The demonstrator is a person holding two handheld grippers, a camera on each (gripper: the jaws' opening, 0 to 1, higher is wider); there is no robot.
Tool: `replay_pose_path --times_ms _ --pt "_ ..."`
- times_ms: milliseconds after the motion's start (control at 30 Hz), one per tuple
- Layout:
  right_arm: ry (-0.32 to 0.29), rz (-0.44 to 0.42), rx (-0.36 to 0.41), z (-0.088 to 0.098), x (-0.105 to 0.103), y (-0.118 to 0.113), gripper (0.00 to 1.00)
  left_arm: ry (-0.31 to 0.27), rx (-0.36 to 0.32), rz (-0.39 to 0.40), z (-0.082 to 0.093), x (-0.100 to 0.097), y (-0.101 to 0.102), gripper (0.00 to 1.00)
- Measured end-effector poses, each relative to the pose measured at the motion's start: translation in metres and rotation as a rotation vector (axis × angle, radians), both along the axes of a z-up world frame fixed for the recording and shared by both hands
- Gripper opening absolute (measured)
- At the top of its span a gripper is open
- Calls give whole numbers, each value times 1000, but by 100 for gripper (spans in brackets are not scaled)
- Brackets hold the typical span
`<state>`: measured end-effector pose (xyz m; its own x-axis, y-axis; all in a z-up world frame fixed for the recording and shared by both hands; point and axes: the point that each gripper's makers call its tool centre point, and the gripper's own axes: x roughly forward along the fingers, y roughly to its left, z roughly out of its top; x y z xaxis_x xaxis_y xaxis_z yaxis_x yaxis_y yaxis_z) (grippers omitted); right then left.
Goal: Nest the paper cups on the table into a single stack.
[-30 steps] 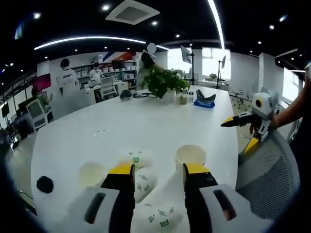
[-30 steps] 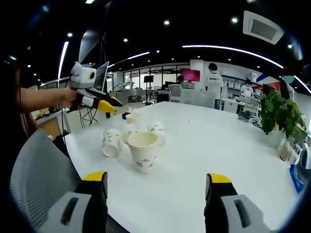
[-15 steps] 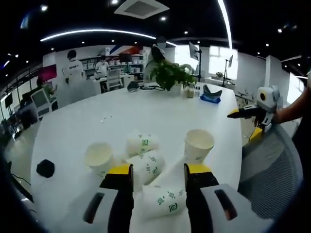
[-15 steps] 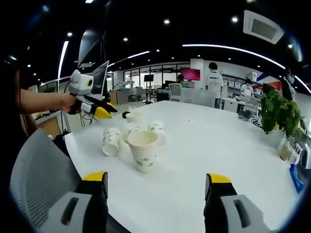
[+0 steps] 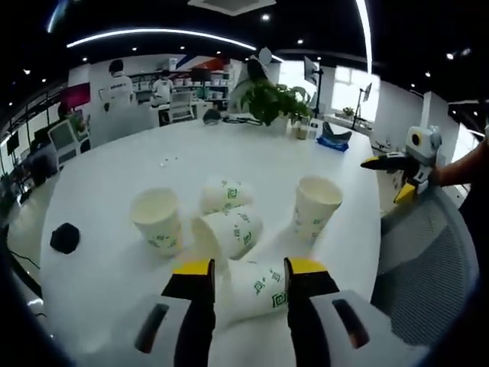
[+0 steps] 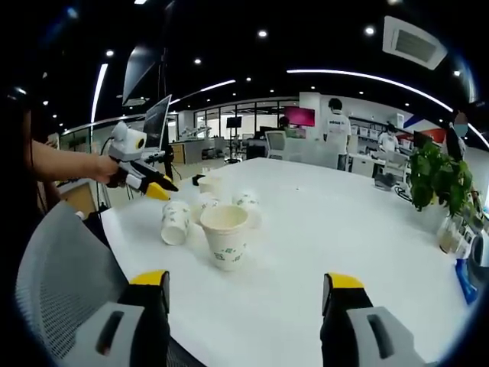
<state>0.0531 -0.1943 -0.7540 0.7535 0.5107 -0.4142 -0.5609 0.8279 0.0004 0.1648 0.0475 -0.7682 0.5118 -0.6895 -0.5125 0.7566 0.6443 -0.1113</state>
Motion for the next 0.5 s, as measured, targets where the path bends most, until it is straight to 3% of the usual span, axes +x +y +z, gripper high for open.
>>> replay_pose_path --times_ms 233,367,500 --pt "2 0 1 0 0 0 83 61 -29 6 -15 4 9 31" --pt "3 1 0 -1 0 0 83 113 -82 16 -9 -6 0 30" --pt "4 -1 0 -1 1 -1 83 164 -115 1 -16 -8 2 29"
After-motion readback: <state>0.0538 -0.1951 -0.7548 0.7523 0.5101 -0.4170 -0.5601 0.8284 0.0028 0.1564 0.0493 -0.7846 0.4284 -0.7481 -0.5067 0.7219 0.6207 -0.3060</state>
